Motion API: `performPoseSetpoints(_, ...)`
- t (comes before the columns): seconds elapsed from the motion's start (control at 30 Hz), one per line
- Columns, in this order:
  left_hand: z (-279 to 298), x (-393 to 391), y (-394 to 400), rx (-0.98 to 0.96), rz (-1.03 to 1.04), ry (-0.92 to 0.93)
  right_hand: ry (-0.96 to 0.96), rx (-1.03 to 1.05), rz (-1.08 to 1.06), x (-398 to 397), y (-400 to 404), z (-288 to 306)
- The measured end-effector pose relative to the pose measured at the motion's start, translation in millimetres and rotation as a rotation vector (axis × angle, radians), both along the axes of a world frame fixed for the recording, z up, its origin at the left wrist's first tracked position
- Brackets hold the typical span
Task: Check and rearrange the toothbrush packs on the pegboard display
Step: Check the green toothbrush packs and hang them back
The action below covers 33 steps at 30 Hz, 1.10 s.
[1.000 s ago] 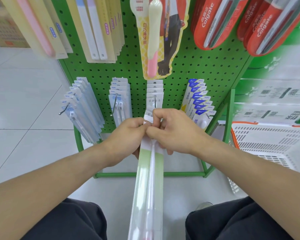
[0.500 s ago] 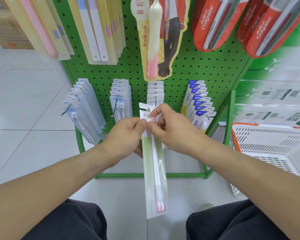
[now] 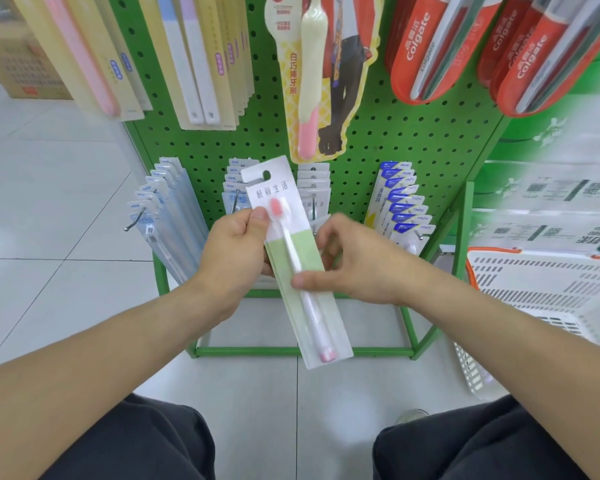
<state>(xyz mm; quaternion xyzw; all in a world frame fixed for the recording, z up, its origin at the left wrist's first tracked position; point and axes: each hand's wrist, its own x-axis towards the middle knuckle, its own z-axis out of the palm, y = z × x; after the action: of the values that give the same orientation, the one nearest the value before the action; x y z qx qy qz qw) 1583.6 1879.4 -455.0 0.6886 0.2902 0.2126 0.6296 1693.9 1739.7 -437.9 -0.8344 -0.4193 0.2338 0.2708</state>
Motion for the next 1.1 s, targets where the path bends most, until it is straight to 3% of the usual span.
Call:
performPoseSetpoints(0.07, 2.0, -0.7, 2.1, -0.018, 0.037, -0.002, 0.122, -0.174, 0.186, 0.1, -4.9, 0.1)
performPoseSetpoints(0.2, 6.0, -2.4, 1.5, -0.080, 0.053, -0.001, 0.437, -0.142, 0.244, -3.1, -7.7, -4.8)
performPoseSetpoints(0.4, 10.7, -7.9, -4.7, -0.125, -0.158, 0.155, 0.519, -0.070, 0.174, 2.9, -7.8, -10.3)
performPoseSetpoints(0.53, 11.0, -9.8, -4.7, -0.131, -0.112, 0.074, 0.635, -0.017, 0.278, 5.7, -10.1, -1.0)
performPoseSetpoints(0.83, 13.2, -9.8, -1.2, -0.207, -0.053, 0.045, 0.452, 0.047, 0.371, 7.0, -7.5, 3.6)
performPoseSetpoints(1.0, 17.1, -14.2, -3.9, -0.095, -0.171, 0.228, 0.387, -0.039, 0.362, 12.5, -11.7, 5.5)
performPoseSetpoints(1.1, 19.2, -16.9, -6.8, -0.076, -0.221, 0.333, 0.150, -0.106, 0.354, 8.6, -11.4, 4.7)
